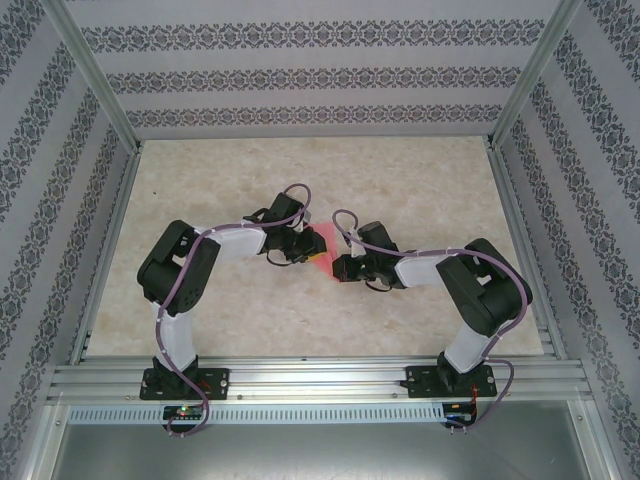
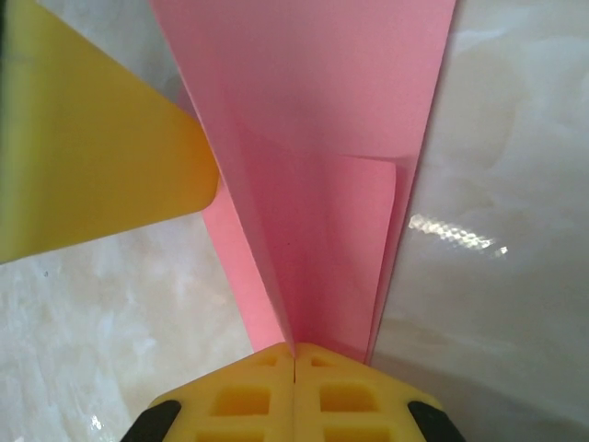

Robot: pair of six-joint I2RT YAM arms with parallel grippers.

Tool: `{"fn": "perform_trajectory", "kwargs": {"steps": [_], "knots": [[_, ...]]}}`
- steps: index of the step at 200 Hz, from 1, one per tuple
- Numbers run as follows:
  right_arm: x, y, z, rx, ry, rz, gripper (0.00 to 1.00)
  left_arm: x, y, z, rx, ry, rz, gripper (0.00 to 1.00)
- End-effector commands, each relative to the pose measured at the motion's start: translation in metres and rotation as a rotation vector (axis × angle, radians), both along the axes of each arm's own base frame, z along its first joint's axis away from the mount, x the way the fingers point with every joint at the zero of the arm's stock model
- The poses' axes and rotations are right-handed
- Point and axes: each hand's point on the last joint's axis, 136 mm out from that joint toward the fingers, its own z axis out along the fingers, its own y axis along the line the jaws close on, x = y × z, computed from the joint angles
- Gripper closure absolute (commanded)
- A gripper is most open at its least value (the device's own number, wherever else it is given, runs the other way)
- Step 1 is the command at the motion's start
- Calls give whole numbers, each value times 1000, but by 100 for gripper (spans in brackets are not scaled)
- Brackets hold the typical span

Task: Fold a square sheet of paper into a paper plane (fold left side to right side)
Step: Fourth fold the wing at the center of the table.

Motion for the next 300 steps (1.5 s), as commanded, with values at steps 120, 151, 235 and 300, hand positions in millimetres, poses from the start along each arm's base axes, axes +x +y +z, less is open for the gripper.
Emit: {"fn": "perform_trajectory", "kwargs": {"steps": [120,151,235,300], "knots": [[2,-3,-7,75,55,-31,93,4,-11,-14,-7,16,7,75],[3,-3,-4,77,52,-35,86,3,-8,-19,7,23,13,75],[7,-3,13,75,29,-21,73,2,-6,-23,25,36,17,75],[21,-13,42,114,-21,-46,68,2,-5,-23,32,36,13,76]]}}
